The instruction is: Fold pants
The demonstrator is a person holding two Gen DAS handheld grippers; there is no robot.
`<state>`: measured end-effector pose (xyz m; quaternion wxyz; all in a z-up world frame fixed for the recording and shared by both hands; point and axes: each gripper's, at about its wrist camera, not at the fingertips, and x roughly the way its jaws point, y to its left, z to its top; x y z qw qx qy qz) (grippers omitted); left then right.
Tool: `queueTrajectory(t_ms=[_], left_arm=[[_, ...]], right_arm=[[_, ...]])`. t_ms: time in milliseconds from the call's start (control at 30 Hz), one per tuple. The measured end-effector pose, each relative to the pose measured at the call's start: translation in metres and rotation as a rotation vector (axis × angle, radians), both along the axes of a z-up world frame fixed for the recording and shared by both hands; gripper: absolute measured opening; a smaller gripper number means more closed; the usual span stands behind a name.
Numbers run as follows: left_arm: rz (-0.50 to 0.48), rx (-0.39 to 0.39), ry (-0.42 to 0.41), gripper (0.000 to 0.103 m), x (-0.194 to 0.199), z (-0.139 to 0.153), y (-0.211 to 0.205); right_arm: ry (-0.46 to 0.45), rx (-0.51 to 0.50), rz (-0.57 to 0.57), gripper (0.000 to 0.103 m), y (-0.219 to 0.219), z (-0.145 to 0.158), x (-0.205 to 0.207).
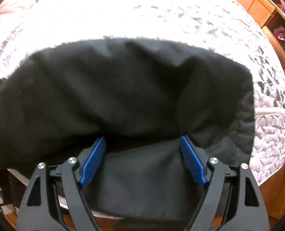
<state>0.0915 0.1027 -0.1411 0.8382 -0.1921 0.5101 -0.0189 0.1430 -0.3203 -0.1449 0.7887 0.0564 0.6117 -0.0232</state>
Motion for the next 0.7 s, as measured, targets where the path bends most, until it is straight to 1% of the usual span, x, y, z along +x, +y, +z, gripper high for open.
queueTrajectory(t_ms=[100,167,200,233,267,300,333,400,433,500,533,567,600,667,700], left_arm=[[-0.009,-0.005,-0.005,0.028,-0.003,0.005,-0.002],[-0.014,0.004,-0.012,0.028,-0.005,0.013,-0.003],[-0.019,0.033,-0.024,0.028,-0.006,0.018,-0.005],[-0.024,0.06,-0.037,0.03,-0.004,0.02,-0.007],[-0.031,0.091,-0.053,0.036,-0.004,0.022,-0.008],[-0.038,0.137,-0.075,0.038,-0.003,0.028,-0.01],[-0.043,0.153,-0.082,0.041,0.0,0.027,-0.009],[-0.046,0.142,-0.074,0.044,0.003,0.026,-0.007],[-0.043,0.131,-0.066,0.045,0.005,0.024,-0.006],[-0.042,0.128,-0.05,0.045,0.006,0.021,-0.004],[-0.041,0.127,-0.044,0.045,0.008,0.019,-0.004],[-0.041,0.125,-0.045,0.045,0.009,0.017,0.0],[-0.044,0.127,-0.045,0.045,0.009,0.016,-0.001],[-0.053,0.138,-0.049,0.046,0.002,0.015,0.002],[-0.055,0.141,-0.051,0.047,0.002,0.014,0.001]], right_arm=[[-0.09,0.034,0.003,0.079,0.004,0.037,-0.004],[-0.14,0.056,0.048,0.079,0.017,0.057,-0.002],[-0.171,0.07,0.091,0.079,0.03,0.07,0.0],[-0.188,0.081,0.124,0.079,0.041,0.077,0.003],[-0.204,0.097,0.158,0.079,0.053,0.083,0.005],[-0.216,0.121,0.192,0.079,0.067,0.088,0.009],[-0.222,0.163,0.237,0.079,0.084,0.092,0.015],[-0.22,0.209,0.306,0.079,0.119,0.097,0.025],[-0.216,0.202,0.335,0.079,0.133,0.097,0.028],[-0.202,0.151,0.384,0.079,0.162,0.093,0.032],[-0.182,0.119,0.401,0.079,0.175,0.086,0.033],[-0.156,0.111,0.413,0.079,0.185,0.079,0.035],[-0.126,0.111,0.417,0.079,0.192,0.07,0.035],[-0.068,0.077,0.398,0.079,0.196,0.045,0.034],[-0.032,0.076,0.381,0.08,0.196,0.032,0.035]])
